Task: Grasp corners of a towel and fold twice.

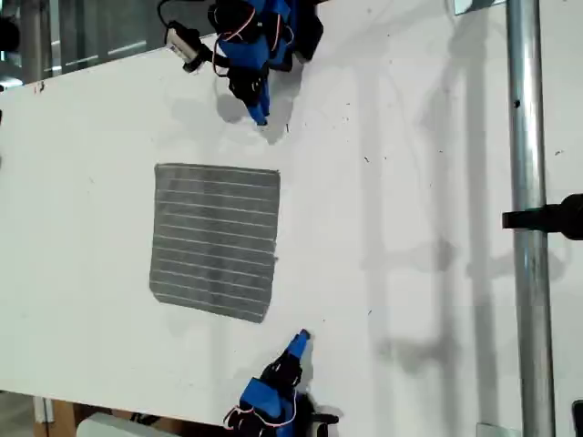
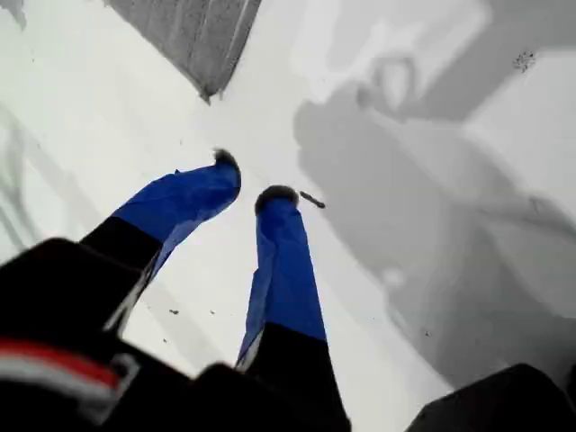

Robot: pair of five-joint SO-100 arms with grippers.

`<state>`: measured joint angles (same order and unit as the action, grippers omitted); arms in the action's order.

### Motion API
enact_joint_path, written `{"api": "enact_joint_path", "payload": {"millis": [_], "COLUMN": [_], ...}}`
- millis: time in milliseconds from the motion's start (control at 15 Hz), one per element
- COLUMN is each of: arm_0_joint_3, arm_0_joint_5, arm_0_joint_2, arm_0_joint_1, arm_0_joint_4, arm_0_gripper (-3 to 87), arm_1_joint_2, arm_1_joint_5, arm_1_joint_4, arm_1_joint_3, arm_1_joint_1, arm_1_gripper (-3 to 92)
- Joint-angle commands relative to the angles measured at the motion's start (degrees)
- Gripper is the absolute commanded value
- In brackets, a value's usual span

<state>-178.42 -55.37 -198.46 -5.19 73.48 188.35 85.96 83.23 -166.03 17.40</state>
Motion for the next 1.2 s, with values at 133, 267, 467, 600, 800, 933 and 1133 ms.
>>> {"api": "enact_joint_path", "payload": {"millis": [133, 267, 467, 600, 800, 933, 1133], "arm_0_joint_3": [-0.3, -0.3, -0.3, -0.3, -0.3, -0.3, -0.3], "arm_0_joint_5": [-17.3, -17.3, -17.2, -17.2, -17.3, -17.4, -17.7], "arm_0_joint_2": [-0.3, -0.3, -0.3, -0.3, -0.3, -0.3, -0.3], "arm_0_joint_1": [19.9, 19.9, 19.8, 19.8, 19.6, 19.2, 18.6], "arm_0_joint_4": [-1.8, -1.8, -1.8, -1.8, -1.8, -1.8, -1.7], "arm_0_gripper": [-2.9, -2.9, -2.9, -2.9, -2.9, -2.9, -2.9], "arm_1_joint_2": [0.3, 0.3, -5.7, -24.1, -57.2, -74.2, -88.7], "arm_1_joint_5": [-0.8, -0.8, -4.5, -9.9, -21.0, -26.8, -31.8], "arm_1_joint_4": [1.5, 1.4, -1.1, -6.0, -7.1, -6.2, -4.6], "arm_1_joint_3": [1.9, 1.9, 8.2, 19.8, 46.7, 61.8, 77.3], "arm_1_joint_1": [-2.2, -2.3, -2.3, -0.7, 2.6, 3.1, 2.3], "arm_1_gripper": [-0.2, -0.2, -0.3, -0.3, -0.3, -0.3, -0.3]}}
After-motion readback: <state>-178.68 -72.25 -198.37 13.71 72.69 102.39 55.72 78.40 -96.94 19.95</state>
